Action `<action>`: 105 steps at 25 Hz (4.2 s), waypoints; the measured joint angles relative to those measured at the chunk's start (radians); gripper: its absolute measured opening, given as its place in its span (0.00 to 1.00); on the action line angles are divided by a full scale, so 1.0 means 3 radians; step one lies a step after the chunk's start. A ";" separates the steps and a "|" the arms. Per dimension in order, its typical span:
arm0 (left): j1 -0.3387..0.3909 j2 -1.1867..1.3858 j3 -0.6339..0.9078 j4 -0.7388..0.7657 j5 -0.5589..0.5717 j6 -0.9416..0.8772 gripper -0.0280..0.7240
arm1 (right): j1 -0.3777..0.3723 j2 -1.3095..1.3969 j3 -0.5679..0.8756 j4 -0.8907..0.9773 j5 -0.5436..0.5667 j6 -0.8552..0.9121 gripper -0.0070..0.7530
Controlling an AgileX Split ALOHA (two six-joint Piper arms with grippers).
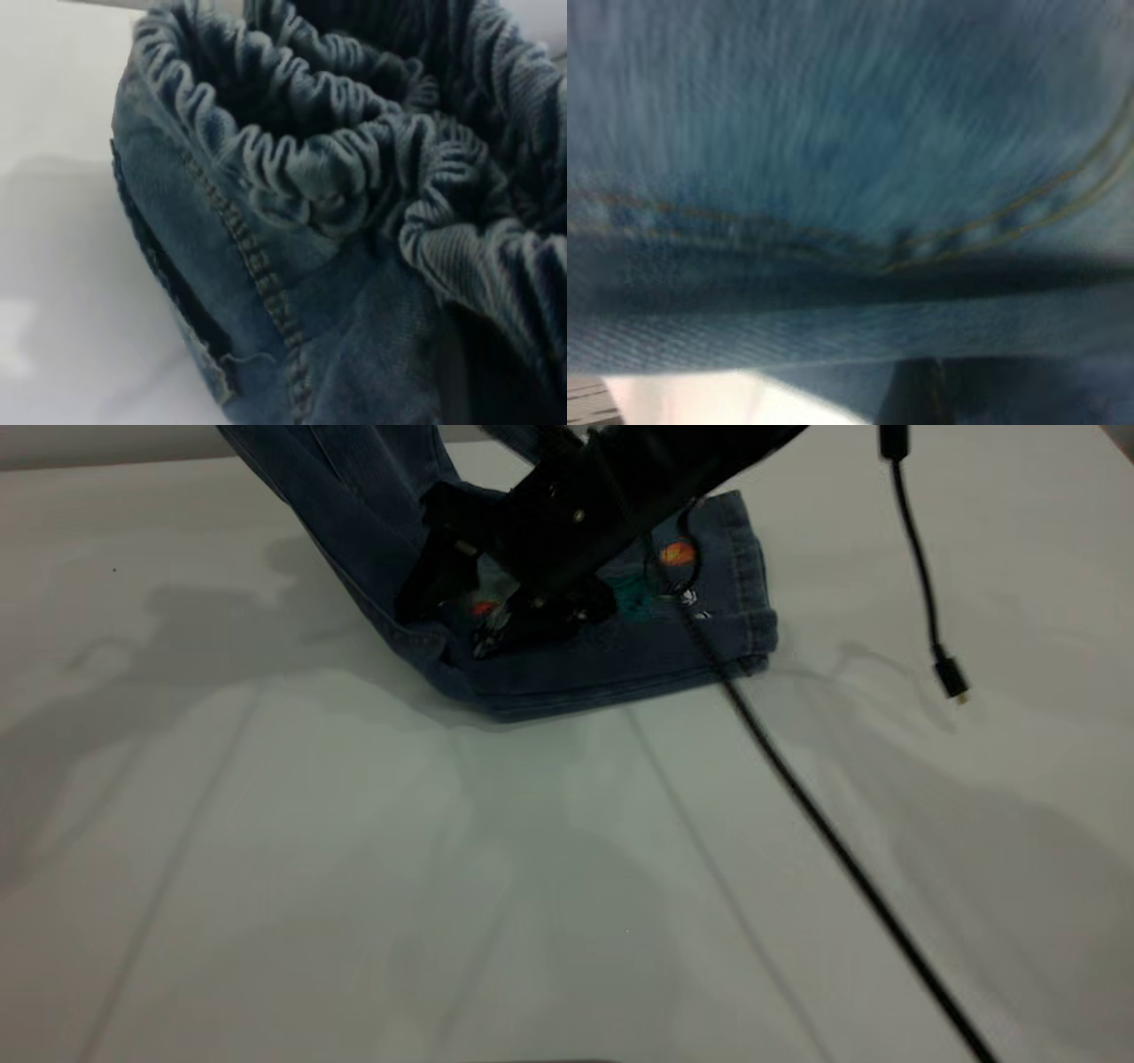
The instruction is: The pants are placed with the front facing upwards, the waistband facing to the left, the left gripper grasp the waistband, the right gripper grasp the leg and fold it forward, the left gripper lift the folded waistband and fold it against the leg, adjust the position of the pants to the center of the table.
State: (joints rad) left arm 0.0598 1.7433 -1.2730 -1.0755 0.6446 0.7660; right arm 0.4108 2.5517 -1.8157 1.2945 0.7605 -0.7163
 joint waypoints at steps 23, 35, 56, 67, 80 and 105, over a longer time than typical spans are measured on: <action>-0.1636 0.0739 0.0000 -0.0002 -0.1061 0.0209 0.14 | -0.1383 -0.1609 -0.0055 -0.0425 0.0843 0.0081 0.64; -0.1936 0.1400 -0.0443 -0.0023 -0.1232 0.0516 0.51 | -0.1397 -0.1775 -0.0055 -0.0639 0.1113 0.0201 0.64; -0.1417 -0.0907 -0.0469 0.2038 -0.0204 -0.0782 0.81 | -0.0641 -0.1766 -0.0029 -0.2288 0.0864 0.0926 0.64; -0.1417 -0.1005 -0.0469 0.2047 0.0152 -0.0930 0.81 | 0.0427 -0.0740 -0.0029 -0.4521 0.0127 0.2621 0.64; -0.1417 -0.1005 -0.0469 0.2063 0.0276 -0.0879 0.81 | 0.0428 -0.0301 -0.0053 -0.4521 0.0667 0.3562 0.58; -0.1417 -0.1666 -0.0469 0.2940 0.1162 -0.1138 0.81 | 0.0425 -0.2243 -0.0360 -0.3731 0.1572 0.2578 0.55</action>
State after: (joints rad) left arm -0.3653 1.2436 -1.4136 -0.1935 0.9931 0.4245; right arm 0.5383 1.8787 -1.9237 0.1753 1.2320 0.0571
